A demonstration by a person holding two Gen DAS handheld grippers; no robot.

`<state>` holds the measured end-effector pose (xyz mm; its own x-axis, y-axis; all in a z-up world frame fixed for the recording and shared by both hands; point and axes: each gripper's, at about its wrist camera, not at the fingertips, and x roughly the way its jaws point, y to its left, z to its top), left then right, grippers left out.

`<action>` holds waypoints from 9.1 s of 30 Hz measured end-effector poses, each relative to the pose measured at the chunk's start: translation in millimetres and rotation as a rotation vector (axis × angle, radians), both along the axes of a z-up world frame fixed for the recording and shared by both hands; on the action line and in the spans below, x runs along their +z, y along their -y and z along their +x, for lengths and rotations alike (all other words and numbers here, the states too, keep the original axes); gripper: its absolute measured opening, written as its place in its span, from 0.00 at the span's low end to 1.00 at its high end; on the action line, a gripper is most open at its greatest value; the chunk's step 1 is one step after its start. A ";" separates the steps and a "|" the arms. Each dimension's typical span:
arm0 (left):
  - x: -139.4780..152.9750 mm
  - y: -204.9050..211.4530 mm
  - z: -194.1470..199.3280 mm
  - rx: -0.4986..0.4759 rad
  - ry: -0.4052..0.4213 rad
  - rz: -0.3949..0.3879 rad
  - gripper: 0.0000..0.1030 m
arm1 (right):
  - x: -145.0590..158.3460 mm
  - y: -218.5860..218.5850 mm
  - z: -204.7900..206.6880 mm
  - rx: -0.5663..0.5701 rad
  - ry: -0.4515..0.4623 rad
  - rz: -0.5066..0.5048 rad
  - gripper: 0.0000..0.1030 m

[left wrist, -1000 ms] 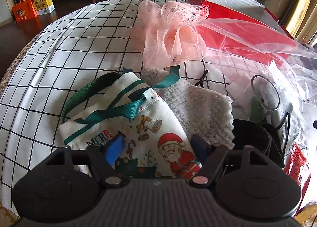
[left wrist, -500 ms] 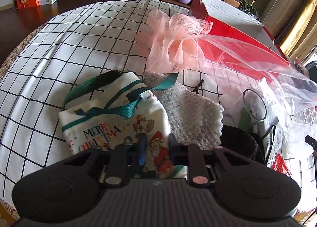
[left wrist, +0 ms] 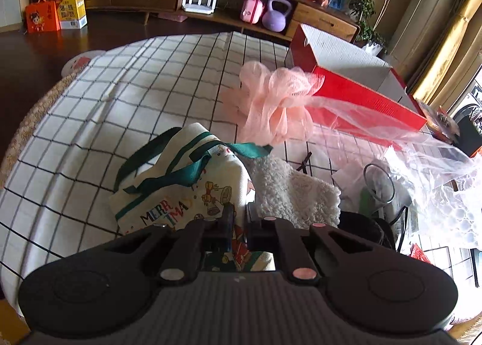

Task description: Organize soft objects

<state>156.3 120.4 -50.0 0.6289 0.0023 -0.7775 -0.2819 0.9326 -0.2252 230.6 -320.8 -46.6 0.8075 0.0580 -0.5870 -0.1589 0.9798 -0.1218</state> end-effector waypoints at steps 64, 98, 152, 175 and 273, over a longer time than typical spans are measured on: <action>11.4 82.2 -4.2 -0.301 0.006 0.045 0.72 | 89.7 -40.9 28.2 0.148 0.143 -0.010 0.19; -42.3 128.5 -12.0 -0.246 -0.084 0.308 0.25 | 81.4 -37.5 27.2 0.122 0.125 -0.018 0.20; 133.4 112.1 241.2 -0.403 0.362 0.203 0.07 | 92.1 -124.5 188.5 0.224 0.116 -0.120 0.19; 2.8 109.9 345.5 -0.494 -0.004 0.222 0.07 | -10.9 -170.8 261.2 0.403 -0.215 -0.064 0.19; 41.6 42.7 49.0 -0.289 0.149 0.172 0.82 | 65.7 -123.9 19.1 0.476 -0.030 -0.034 0.97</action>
<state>205.3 77.7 -8.4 0.7289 -0.0692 -0.6812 0.0224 0.9968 -0.0774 249.7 -196.8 19.0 0.6782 0.3978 -0.6179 -0.5932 0.7926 -0.1408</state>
